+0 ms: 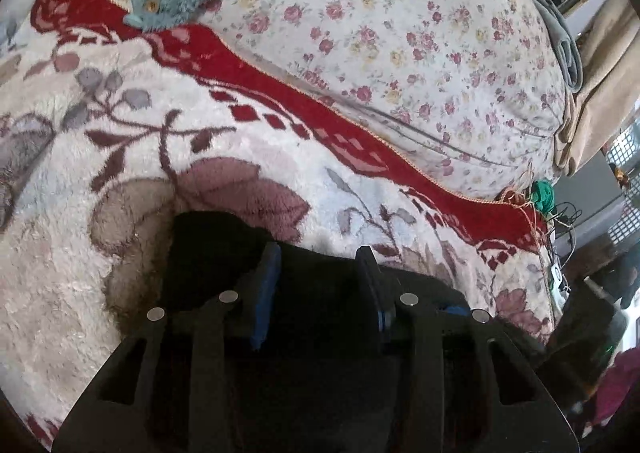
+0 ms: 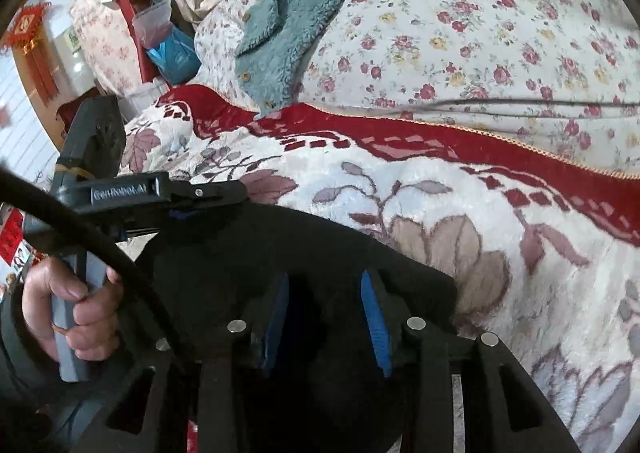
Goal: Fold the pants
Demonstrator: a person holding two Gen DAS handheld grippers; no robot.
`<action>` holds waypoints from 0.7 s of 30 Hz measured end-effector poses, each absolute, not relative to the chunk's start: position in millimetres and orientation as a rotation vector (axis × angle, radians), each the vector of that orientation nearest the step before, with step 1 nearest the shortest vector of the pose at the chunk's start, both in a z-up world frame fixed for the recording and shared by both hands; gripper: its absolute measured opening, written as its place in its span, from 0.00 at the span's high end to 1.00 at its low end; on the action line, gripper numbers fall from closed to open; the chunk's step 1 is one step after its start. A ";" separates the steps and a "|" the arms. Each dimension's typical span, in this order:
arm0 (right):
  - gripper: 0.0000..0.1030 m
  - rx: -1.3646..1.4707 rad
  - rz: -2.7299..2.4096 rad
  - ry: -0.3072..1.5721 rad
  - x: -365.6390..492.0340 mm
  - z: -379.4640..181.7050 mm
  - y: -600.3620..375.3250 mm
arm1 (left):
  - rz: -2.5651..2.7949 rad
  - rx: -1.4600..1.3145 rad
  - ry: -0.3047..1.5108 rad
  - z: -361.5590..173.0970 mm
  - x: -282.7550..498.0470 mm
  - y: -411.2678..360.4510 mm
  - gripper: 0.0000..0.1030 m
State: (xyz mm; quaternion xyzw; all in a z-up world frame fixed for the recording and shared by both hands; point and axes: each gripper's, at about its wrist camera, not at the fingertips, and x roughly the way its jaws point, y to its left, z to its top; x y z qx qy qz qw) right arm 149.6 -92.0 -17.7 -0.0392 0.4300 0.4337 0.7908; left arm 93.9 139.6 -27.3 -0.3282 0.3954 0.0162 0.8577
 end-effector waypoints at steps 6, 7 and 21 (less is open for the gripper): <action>0.66 0.262 0.842 0.865 132.2 40.0 -178.3 | 0.052 -0.675 0.664 6.6 15.4 129.8 0.45; 0.66 0.314 0.829 0.856 125.0 46.4 -197.2 | 0.046 -0.671 0.664 5.6 2.2 124.8 0.45; 0.33 0.873 0.665 0.866 56.1 4.6 -314.7 | 0.047 -0.530 0.792 -13.7 -32.1 82.1 0.43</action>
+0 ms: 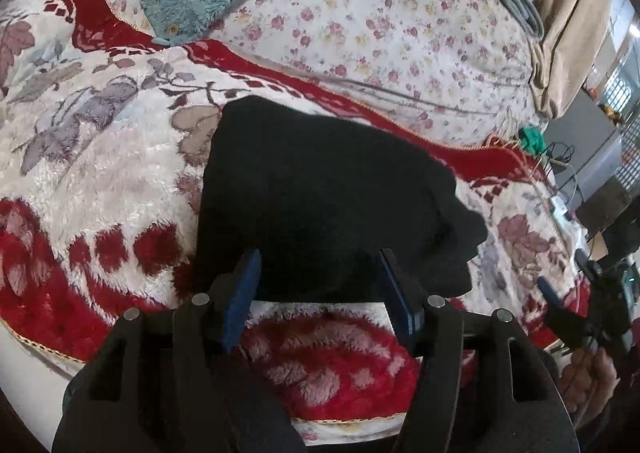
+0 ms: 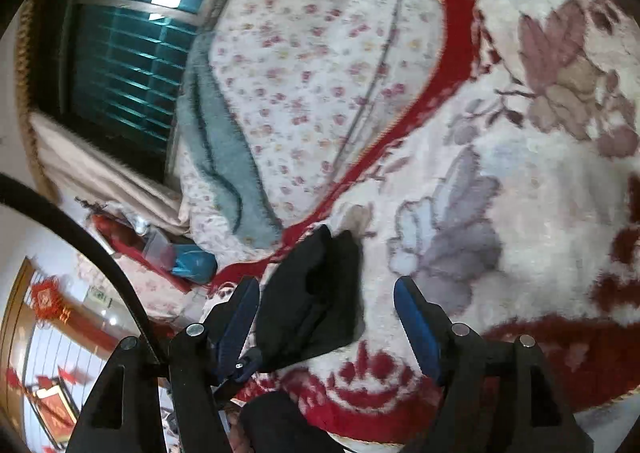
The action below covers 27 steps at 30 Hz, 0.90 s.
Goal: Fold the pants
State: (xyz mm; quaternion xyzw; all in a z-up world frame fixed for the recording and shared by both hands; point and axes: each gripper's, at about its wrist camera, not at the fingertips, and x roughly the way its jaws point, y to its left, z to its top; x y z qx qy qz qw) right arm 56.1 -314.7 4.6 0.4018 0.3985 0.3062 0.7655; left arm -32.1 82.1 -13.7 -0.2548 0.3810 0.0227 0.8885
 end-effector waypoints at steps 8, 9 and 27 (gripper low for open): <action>0.33 0.805 0.697 0.999 73.4 -2.3 -294.6 | 0.262 -0.768 0.597 -1.5 -31.6 152.9 0.40; 0.33 0.764 0.701 1.032 79.3 -1.4 -285.5 | 0.280 -0.808 0.587 -3.0 -24.6 163.2 0.39; 0.33 0.785 0.870 1.101 152.6 -41.7 -201.7 | -0.014 -1.212 0.623 -45.9 1.2 192.5 0.28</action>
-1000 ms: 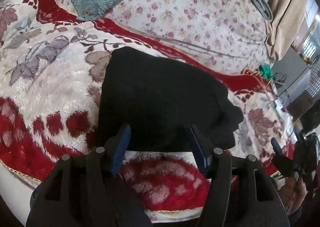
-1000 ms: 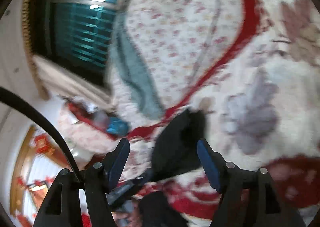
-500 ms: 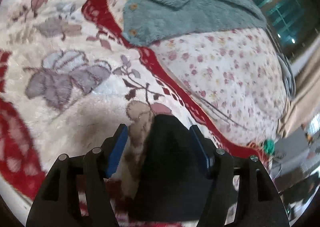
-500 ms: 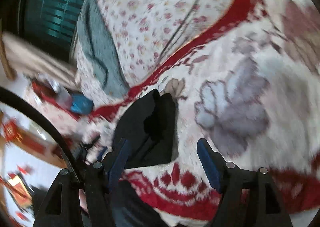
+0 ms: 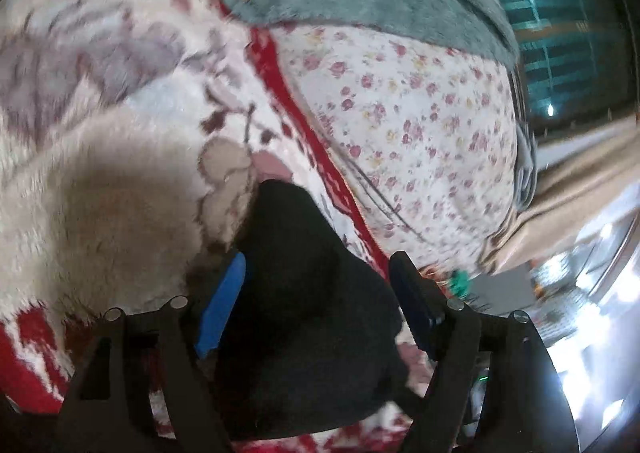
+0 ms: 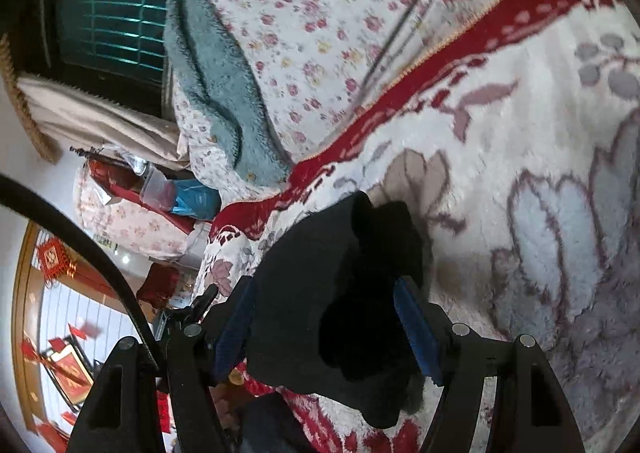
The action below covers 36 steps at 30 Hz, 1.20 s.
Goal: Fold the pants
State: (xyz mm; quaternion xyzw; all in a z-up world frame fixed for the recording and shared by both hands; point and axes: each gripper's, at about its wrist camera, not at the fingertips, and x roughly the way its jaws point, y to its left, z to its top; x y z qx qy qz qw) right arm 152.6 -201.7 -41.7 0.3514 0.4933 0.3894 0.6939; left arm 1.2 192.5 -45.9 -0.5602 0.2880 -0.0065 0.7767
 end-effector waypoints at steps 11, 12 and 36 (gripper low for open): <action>0.30 0.697 0.862 1.219 147.6 -53.9 -186.5 | -0.071 -1.275 0.725 -58.2 14.8 192.5 0.25; 0.30 0.679 0.869 1.223 147.3 -54.2 -184.3 | -0.064 -1.274 0.738 -59.7 17.1 193.2 0.25; 0.69 0.372 0.700 1.116 161.7 -13.5 -241.7 | -0.141 -0.688 0.778 -19.3 82.9 85.4 0.78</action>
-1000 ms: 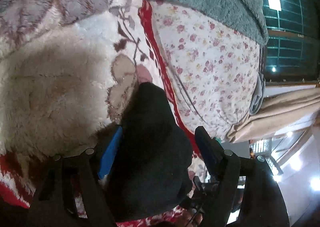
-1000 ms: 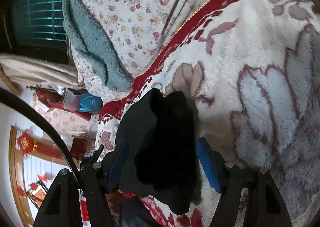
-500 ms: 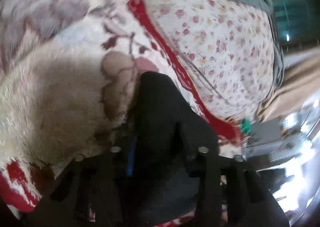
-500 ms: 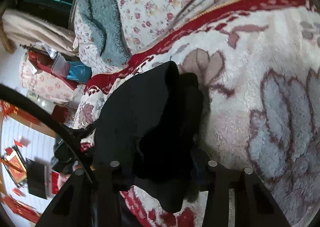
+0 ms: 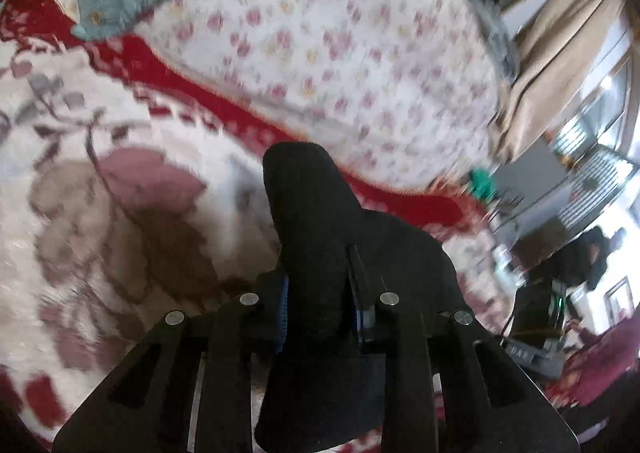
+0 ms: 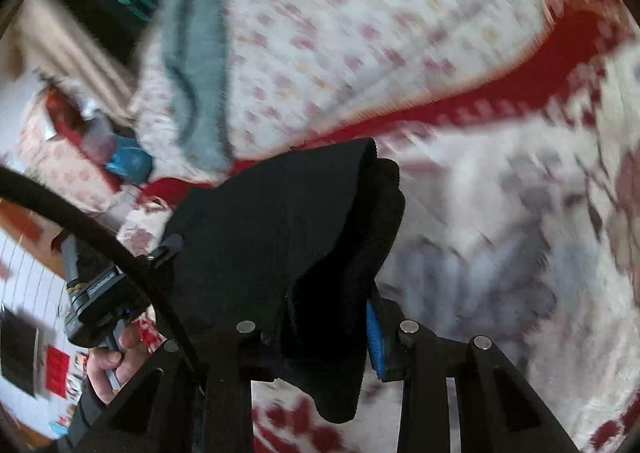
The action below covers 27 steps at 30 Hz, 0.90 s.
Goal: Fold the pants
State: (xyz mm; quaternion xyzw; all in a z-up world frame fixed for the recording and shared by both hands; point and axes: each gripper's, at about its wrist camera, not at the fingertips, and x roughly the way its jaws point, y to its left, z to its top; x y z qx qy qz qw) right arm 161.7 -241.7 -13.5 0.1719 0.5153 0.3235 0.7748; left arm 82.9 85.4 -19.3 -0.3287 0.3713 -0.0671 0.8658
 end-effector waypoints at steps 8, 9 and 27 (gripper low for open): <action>0.58 0.601 0.693 1.257 177.1 -53.3 -266.9 | 0.037 -0.614 0.852 -34.9 87.8 84.2 0.33; 0.58 0.591 0.678 1.232 173.7 -48.6 -268.5 | 0.032 -0.630 0.845 -34.6 85.5 87.7 0.33; 0.57 0.233 0.688 0.766 23.1 45.1 -256.1 | 0.053 -0.020 0.678 2.1 -7.1 -25.9 0.31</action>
